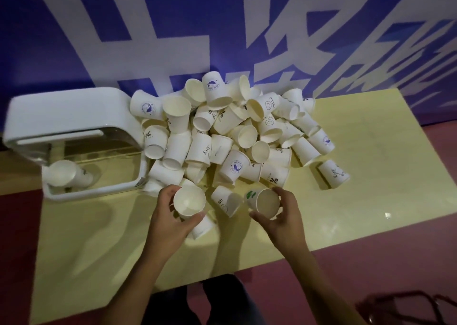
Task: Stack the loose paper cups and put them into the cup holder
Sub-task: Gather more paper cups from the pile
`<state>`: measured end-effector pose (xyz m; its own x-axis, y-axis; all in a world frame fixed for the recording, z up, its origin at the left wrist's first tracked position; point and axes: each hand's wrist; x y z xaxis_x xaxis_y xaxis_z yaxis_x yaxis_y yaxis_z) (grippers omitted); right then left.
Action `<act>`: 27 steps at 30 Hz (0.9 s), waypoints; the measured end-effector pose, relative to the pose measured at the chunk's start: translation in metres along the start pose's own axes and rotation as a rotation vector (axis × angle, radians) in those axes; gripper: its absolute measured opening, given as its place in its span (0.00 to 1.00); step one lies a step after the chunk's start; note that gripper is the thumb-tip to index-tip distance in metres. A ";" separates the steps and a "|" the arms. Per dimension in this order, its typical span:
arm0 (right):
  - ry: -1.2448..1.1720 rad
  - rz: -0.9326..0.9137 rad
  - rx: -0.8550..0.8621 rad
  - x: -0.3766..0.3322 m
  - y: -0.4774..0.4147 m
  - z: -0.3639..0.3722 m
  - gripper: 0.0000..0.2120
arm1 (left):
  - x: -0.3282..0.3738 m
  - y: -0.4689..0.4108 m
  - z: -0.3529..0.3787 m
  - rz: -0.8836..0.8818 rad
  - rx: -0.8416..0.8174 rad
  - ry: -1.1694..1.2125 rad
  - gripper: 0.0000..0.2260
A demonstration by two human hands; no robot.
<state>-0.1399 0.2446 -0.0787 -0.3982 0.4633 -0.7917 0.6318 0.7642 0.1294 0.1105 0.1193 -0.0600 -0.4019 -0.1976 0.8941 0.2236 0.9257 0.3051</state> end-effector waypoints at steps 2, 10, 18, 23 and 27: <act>-0.021 -0.069 0.004 -0.023 0.006 0.003 0.37 | -0.002 -0.002 -0.012 0.009 -0.014 0.024 0.32; -0.009 -0.227 -0.112 -0.131 0.023 0.089 0.36 | -0.007 -0.011 -0.120 0.088 0.025 0.025 0.34; -0.038 -0.303 -0.213 -0.219 0.048 0.209 0.37 | -0.044 -0.042 -0.260 0.147 0.208 0.029 0.33; -0.060 -0.300 -0.236 -0.250 0.060 0.260 0.35 | -0.060 -0.074 -0.306 0.177 0.258 0.092 0.31; -0.052 -0.267 -0.212 -0.258 0.063 0.275 0.35 | -0.071 -0.097 -0.313 0.185 0.215 0.087 0.31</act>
<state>0.1853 0.0494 -0.0301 -0.4930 0.2148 -0.8431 0.3551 0.9343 0.0304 0.3955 -0.0575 -0.0502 -0.2920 -0.0372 0.9557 0.0887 0.9939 0.0658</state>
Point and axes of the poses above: each hand's wrist, its own y-axis away from the middle knuckle, its own z-axis out of the palm, x = y × z, and after that the axes turned 2 degrees about x, right-handed
